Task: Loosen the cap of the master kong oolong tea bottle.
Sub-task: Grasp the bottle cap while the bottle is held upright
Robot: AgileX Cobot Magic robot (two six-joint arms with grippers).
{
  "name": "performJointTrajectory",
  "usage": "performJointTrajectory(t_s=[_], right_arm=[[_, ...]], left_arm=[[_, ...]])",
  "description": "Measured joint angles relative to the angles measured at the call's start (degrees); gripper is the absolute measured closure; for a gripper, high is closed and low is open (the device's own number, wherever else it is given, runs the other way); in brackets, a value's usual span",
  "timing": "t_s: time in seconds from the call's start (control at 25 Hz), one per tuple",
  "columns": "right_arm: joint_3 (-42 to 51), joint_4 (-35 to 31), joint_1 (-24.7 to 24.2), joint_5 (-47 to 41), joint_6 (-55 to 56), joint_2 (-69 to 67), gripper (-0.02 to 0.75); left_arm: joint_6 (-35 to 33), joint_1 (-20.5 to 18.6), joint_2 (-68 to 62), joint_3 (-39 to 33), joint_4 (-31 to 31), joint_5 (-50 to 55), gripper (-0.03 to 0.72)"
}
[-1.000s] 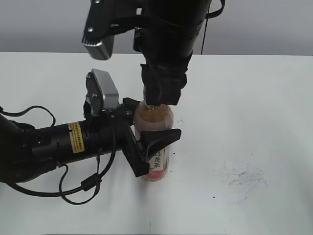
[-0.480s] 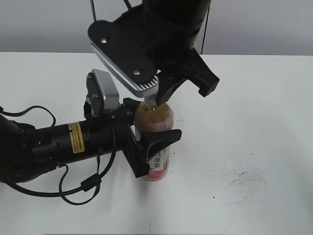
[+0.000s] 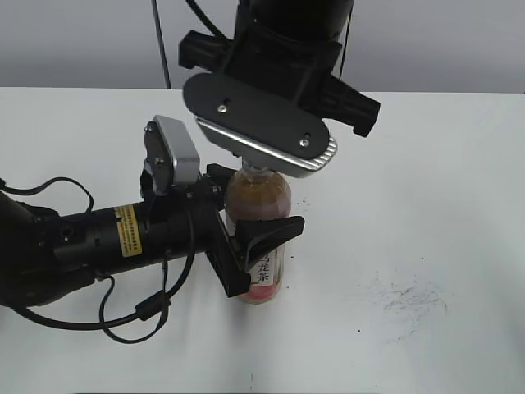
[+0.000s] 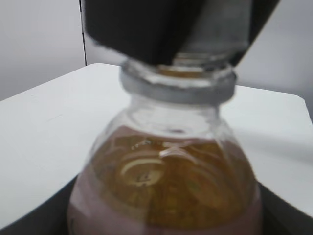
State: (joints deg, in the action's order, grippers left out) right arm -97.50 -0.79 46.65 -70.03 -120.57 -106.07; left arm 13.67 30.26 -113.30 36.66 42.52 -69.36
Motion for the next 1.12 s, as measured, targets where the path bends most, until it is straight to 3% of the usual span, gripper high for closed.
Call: performJointTrajectory(t_s=[0.52,0.92,1.12], right_arm=[[0.6,1.5,0.0,-0.1,-3.1,1.0,0.465],[0.6,1.5,0.0,0.0,-14.3,2.2,0.467],[0.6,3.2,0.0,0.0,-5.4,2.2,0.467]], left_arm=[[0.0,0.0,0.0,0.0,0.0,-0.3,0.243],[0.0,0.0,0.0,0.0,0.1,-0.3,0.243],[0.0,0.0,0.0,0.0,0.1,-0.3,0.243]])
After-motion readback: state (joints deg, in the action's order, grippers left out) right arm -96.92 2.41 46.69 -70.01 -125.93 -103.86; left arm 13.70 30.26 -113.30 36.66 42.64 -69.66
